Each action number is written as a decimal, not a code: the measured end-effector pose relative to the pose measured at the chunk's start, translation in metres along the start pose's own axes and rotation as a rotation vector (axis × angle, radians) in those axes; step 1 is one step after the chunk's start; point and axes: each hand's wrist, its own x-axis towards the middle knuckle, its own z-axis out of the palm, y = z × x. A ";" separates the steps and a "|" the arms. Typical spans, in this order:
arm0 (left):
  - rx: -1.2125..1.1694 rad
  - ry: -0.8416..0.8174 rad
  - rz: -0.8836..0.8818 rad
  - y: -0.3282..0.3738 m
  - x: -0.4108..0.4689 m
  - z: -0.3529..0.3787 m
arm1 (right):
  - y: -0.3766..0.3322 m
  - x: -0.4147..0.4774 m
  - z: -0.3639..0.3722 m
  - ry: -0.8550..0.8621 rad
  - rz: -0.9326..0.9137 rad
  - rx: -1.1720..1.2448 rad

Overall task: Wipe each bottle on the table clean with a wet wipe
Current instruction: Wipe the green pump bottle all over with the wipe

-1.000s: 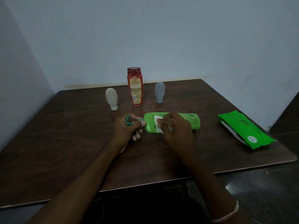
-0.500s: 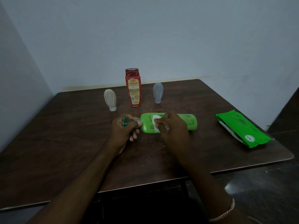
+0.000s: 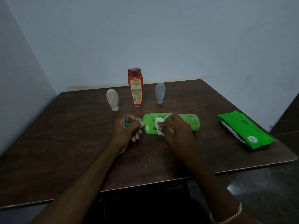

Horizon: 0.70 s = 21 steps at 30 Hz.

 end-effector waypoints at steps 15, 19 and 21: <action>0.008 0.017 -0.015 -0.001 0.000 -0.002 | 0.013 -0.003 -0.013 -0.034 0.023 -0.012; 0.001 0.014 -0.013 0.000 0.001 0.000 | 0.024 -0.008 -0.025 0.035 0.066 0.048; -0.003 0.012 -0.008 0.000 0.001 0.000 | 0.023 0.000 -0.029 -0.007 0.111 0.011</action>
